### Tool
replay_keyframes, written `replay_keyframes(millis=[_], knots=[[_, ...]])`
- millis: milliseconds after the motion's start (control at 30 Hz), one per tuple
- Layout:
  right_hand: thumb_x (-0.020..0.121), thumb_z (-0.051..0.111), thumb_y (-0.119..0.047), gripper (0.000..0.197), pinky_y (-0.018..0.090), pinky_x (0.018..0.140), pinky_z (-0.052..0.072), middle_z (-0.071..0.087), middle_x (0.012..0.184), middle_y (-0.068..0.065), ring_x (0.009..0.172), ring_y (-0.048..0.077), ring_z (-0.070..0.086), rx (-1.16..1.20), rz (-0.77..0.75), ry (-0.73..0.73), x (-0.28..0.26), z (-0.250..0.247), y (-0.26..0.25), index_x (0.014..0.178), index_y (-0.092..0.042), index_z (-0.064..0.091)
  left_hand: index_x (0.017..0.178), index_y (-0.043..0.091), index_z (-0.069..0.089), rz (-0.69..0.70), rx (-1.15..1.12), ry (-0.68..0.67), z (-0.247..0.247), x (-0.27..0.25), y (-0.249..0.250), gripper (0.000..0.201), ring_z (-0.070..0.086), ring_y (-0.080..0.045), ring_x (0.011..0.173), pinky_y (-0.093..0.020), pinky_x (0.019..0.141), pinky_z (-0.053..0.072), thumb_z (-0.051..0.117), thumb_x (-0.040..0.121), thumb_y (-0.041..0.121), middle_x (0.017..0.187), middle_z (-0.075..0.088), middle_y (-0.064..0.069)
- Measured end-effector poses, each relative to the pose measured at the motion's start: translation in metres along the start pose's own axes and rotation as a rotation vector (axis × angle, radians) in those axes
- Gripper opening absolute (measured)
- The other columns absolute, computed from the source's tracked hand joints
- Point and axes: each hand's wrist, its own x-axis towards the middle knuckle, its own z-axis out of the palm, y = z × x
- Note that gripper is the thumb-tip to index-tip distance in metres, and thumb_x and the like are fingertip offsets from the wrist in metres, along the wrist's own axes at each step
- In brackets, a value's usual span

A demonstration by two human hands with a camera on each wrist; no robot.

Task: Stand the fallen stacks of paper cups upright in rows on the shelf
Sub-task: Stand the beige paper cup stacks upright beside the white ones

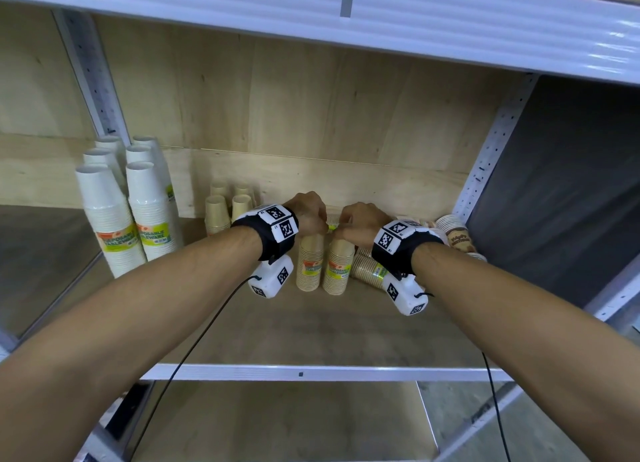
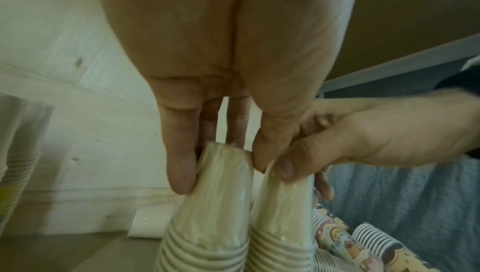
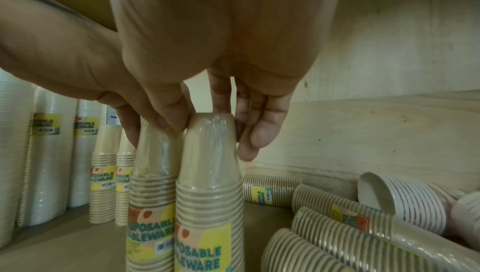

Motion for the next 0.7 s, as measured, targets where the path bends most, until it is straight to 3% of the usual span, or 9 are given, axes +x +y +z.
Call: replay_keyframes(millis=[133,200,267,400,467,500,600,700], knots=[[0.082,0.069,-0.029,0.033,0.027,0.068,0.048,0.068,0.104,0.009,0.092,0.022,0.064,-0.027,-0.018,-0.049,0.003,-0.005,-0.005,0.107,-0.008,0.071,0.112,0.003,0.071,-0.013,0.046,-0.063,-0.003,0.004,0.006,0.03,0.068,-0.026,0.092,-0.029,0.069,0.055,0.07,0.083,0.013,0.11,0.07,-0.013],[0.082,0.07,-0.029,0.032,0.027,0.067,0.049,0.069,0.101,0.012,0.089,0.022,0.065,-0.04,-0.025,-0.06,0.005,-0.006,-0.008,0.102,-0.004,0.072,0.112,0.0,0.071,-0.026,0.079,-0.054,-0.006,0.005,0.008,0.029,0.067,-0.024,0.089,-0.028,0.062,0.052,0.069,0.084,0.01,0.111,0.07,-0.015],[0.081,0.071,-0.028,0.032,0.026,0.065,0.048,0.07,0.101,0.013,0.089,0.022,0.066,-0.051,-0.026,-0.065,0.007,-0.006,-0.012,0.101,-0.003,0.072,0.111,-0.001,0.07,-0.045,0.109,-0.058,-0.008,0.006,0.007,0.028,0.064,-0.022,0.089,-0.027,0.064,0.049,0.068,0.086,0.009,0.112,0.069,-0.015],[0.08,0.071,-0.027,0.033,0.029,0.069,0.049,0.07,0.104,0.015,0.095,0.026,0.067,-0.046,-0.04,-0.068,0.013,-0.005,-0.02,0.102,-0.001,0.072,0.094,0.012,0.065,-0.068,0.148,-0.065,-0.019,0.007,-0.003,0.007,0.059,-0.017,0.081,-0.021,0.06,0.044,0.067,0.087,0.01,0.105,0.064,-0.009],[0.08,0.071,-0.027,0.031,0.028,0.068,0.052,0.07,0.102,0.012,0.088,0.022,0.066,-0.041,-0.055,-0.066,0.016,-0.006,-0.026,0.101,-0.004,0.072,0.095,0.012,0.067,-0.081,0.164,-0.066,-0.026,0.005,-0.01,0.009,0.059,-0.017,0.081,-0.021,0.057,0.043,0.067,0.086,0.012,0.102,0.067,-0.009],[0.08,0.072,-0.028,0.031,0.026,0.066,0.05,0.07,0.101,0.011,0.085,0.021,0.065,-0.041,-0.064,-0.067,0.018,-0.005,-0.03,0.101,-0.005,0.072,0.088,0.013,0.066,-0.083,0.172,-0.058,-0.031,0.003,-0.015,0.003,0.058,-0.017,0.077,-0.021,0.056,0.043,0.068,0.085,0.013,0.095,0.067,-0.007],[0.079,0.072,-0.031,0.033,0.027,0.066,0.051,0.07,0.1,0.012,0.084,0.021,0.065,-0.032,-0.088,-0.074,0.024,-0.003,-0.044,0.1,-0.005,0.072,0.07,0.021,0.055,-0.114,0.174,-0.041,-0.044,-0.002,-0.031,0.022,0.057,-0.016,0.079,-0.025,0.066,0.048,0.07,0.084,0.015,0.074,0.056,0.004],[0.079,0.071,-0.029,0.032,0.027,0.066,0.049,0.071,0.101,0.015,0.084,0.022,0.067,0.0,-0.114,-0.071,0.03,0.002,-0.06,0.098,-0.002,0.072,0.075,0.012,0.059,-0.16,0.175,-0.075,-0.056,-0.009,-0.045,0.014,0.056,-0.018,0.074,-0.022,0.056,0.045,0.071,0.082,0.01,0.079,0.058,-0.002]])
